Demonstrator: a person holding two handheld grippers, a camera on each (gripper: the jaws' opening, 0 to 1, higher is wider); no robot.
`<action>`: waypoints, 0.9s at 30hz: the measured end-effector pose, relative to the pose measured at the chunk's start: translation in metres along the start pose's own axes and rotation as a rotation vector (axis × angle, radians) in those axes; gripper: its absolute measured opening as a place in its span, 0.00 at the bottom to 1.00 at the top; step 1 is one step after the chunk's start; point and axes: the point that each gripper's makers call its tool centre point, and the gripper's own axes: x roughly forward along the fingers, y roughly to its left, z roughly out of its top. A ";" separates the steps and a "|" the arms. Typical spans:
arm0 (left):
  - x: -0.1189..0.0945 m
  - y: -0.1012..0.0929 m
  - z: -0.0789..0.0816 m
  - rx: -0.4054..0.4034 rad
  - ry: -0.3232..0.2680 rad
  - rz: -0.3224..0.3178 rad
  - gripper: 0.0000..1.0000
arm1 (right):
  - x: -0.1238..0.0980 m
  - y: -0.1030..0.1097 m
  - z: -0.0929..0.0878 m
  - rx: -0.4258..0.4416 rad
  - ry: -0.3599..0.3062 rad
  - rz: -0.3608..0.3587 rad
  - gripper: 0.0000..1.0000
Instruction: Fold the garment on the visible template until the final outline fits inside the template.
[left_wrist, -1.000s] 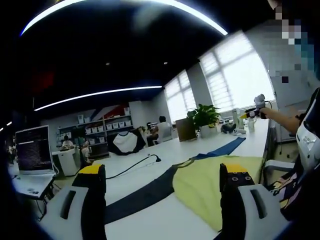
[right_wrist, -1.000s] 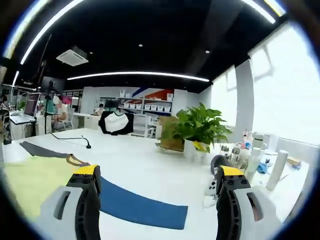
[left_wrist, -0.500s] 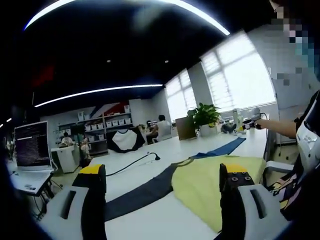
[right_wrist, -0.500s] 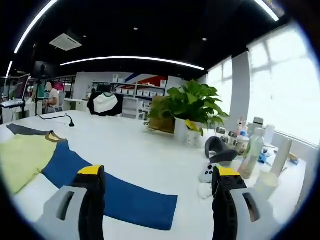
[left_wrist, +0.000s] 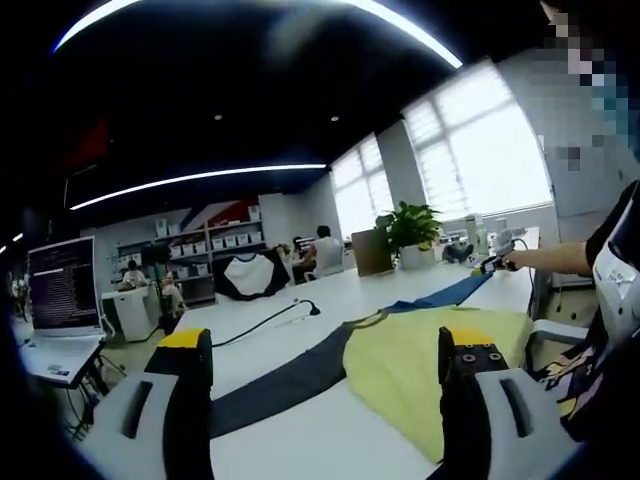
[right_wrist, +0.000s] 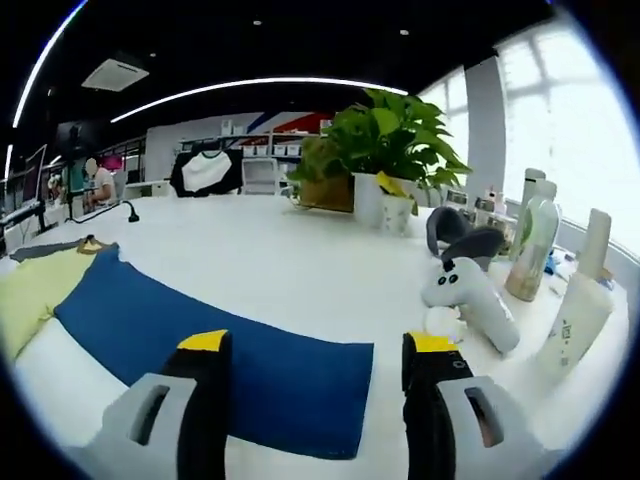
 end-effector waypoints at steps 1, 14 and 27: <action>0.000 0.000 0.000 -0.001 0.000 0.000 0.99 | 0.001 -0.001 -0.003 -0.004 0.013 -0.005 0.65; 0.003 -0.001 -0.004 -0.006 0.008 0.002 0.98 | 0.003 0.000 -0.011 0.009 0.025 -0.002 0.49; 0.006 -0.001 -0.010 -0.013 0.023 -0.002 0.98 | 0.008 0.016 -0.011 0.052 -0.001 -0.010 0.19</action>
